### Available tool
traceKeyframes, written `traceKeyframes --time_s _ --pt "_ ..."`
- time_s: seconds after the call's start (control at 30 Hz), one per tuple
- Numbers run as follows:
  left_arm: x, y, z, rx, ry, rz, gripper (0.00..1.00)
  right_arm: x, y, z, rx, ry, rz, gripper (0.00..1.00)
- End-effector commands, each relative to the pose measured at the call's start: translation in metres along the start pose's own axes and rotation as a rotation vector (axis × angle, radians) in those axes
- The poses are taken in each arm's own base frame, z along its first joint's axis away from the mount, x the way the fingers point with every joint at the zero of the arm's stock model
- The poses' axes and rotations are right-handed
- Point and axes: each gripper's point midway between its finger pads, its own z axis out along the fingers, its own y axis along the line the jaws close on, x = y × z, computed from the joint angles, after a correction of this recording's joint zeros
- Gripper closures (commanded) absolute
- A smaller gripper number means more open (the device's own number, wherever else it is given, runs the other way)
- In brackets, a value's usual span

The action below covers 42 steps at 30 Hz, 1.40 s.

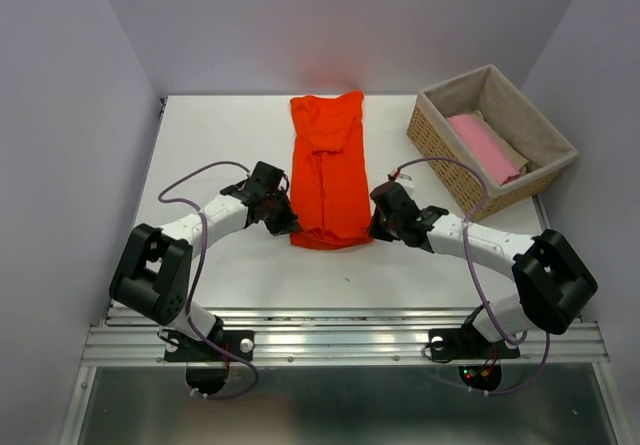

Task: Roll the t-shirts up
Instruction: Roll the T-shirt to the center of the board.

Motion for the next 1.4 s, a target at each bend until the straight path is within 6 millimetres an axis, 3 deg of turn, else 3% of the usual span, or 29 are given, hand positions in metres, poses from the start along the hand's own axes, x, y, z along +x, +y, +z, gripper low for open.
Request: traceKeyframes --time_s 0.0,0.2,0.3,0.33,0.4,0.43,0.47,0.6,0.7,0.73,0.83,0.9,1.03,1.07,1.17,1.37 --pt "-0.018 -0.005 0.003 0.000 -0.046 0.015 1.00 -0.032 0.012 0.007 -0.007 -0.085 -0.016 0.98" --pt "-0.024 -0.006 0.014 -0.009 -0.042 0.011 1.00 -0.041 0.011 0.017 -0.004 -0.086 -0.015 0.94" --pt "-0.028 -0.003 0.014 -0.034 -0.059 0.012 1.00 -0.048 0.015 0.020 -0.014 -0.093 -0.023 0.76" --pt "-0.032 -0.005 0.012 -0.038 -0.071 0.013 0.94 -0.052 0.014 0.021 -0.012 -0.100 -0.022 0.65" --pt "-0.036 0.001 0.008 -0.081 -0.092 0.015 0.85 -0.063 0.017 0.017 -0.023 -0.120 -0.034 0.58" --pt "-0.043 0.002 0.000 -0.108 -0.125 0.015 0.64 -0.066 0.018 0.015 -0.025 -0.130 -0.045 0.53" --pt "-0.048 0.000 -0.005 -0.113 -0.148 0.016 0.57 -0.075 0.021 0.008 -0.034 -0.158 -0.074 0.50" --pt "-0.071 -0.002 -0.035 -0.137 -0.284 0.007 0.51 -0.083 0.016 -0.007 -0.012 -0.175 -0.143 0.45" --pt "-0.074 -0.002 -0.051 -0.140 -0.336 0.023 0.52 -0.067 0.014 -0.013 -0.045 -0.111 -0.179 0.54" --pt "-0.068 -0.004 -0.053 -0.133 -0.330 0.055 0.60 -0.058 0.012 -0.015 -0.068 -0.093 -0.176 0.68" --pt "-0.049 -0.014 -0.048 -0.081 -0.282 0.125 0.88 -0.035 0.018 -0.014 -0.149 -0.020 -0.155 0.91" --pt "-0.030 -0.024 -0.042 -0.045 -0.235 0.179 1.00 -0.028 0.020 -0.011 -0.166 0.007 -0.141 0.96" --pt "0.005 -0.037 -0.027 0.013 -0.110 0.266 1.00 -0.015 0.035 -0.003 -0.219 0.055 -0.148 0.99" --pt "0.010 -0.039 -0.024 0.021 -0.092 0.283 1.00 -0.012 0.046 -0.005 -0.254 0.074 -0.158 0.99" --pt "0.025 -0.040 -0.013 0.032 -0.026 0.323 1.00 -0.009 0.053 0.001 -0.259 0.098 -0.182 0.99" --pt "0.023 -0.045 0.010 0.026 -0.002 0.335 1.00 -0.008 0.058 0.018 -0.225 0.113 -0.176 0.99"
